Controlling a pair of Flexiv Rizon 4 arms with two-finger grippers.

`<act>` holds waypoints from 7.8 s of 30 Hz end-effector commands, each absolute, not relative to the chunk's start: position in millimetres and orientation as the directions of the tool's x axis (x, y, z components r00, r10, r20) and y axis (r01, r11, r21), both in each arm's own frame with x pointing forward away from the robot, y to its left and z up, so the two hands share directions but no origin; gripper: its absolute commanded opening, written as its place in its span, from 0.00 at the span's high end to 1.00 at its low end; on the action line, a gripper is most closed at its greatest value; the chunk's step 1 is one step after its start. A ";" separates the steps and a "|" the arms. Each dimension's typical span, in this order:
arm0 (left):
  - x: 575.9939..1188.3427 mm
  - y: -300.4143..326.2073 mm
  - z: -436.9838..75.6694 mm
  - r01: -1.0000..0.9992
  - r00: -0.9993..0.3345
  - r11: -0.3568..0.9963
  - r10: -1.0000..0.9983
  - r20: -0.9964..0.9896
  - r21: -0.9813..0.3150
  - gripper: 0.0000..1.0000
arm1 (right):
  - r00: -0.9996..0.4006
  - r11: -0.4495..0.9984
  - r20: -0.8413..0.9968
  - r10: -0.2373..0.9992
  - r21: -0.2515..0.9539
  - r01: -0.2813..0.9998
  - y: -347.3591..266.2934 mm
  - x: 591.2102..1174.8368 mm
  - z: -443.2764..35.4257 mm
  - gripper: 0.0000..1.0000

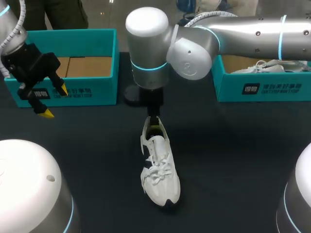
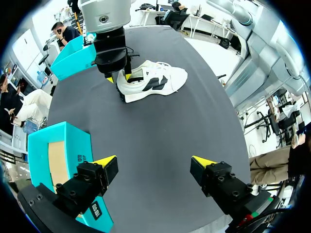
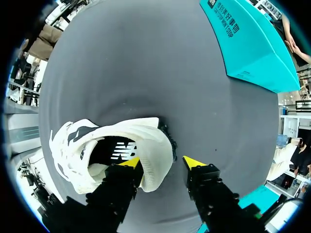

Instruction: Take the shoe out of the shoebox, open the shoe tongue, remove and reinsert the insole, then place the shoe into the shoebox

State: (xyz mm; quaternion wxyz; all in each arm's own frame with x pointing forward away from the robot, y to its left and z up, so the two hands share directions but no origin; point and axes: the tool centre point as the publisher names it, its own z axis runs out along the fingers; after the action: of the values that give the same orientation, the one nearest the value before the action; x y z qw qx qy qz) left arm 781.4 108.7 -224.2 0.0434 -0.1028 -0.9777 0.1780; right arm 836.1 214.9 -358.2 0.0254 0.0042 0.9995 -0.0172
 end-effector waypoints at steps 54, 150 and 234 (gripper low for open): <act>780.9 109.3 -224.2 0.186 -0.975 0.916 0.216 0.048 -0.356 0.00 | -0.976 0.981 -0.218 0.021 -0.183 0.062 178.9 892.1 -140.2 1.00; 780.9 109.3 -224.2 0.186 -0.975 0.916 0.216 0.048 -0.356 0.00 | -0.859 0.855 -0.322 0.397 -0.209 0.474 -207.7 1186.0 -151.8 1.00; 780.9 109.3 -224.2 0.186 -0.975 0.916 0.216 0.048 -0.356 0.00 | 0.132 -0.127 -0.343 0.930 0.039 0.991 -275.6 1163.9 -141.6 1.00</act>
State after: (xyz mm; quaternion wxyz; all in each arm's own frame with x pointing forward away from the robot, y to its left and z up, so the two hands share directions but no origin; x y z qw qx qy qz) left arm 781.4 108.7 -224.2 0.0433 -0.1027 -0.9777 0.1780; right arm 1172.8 -276.0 -141.3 0.1207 0.7424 0.6465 -0.1277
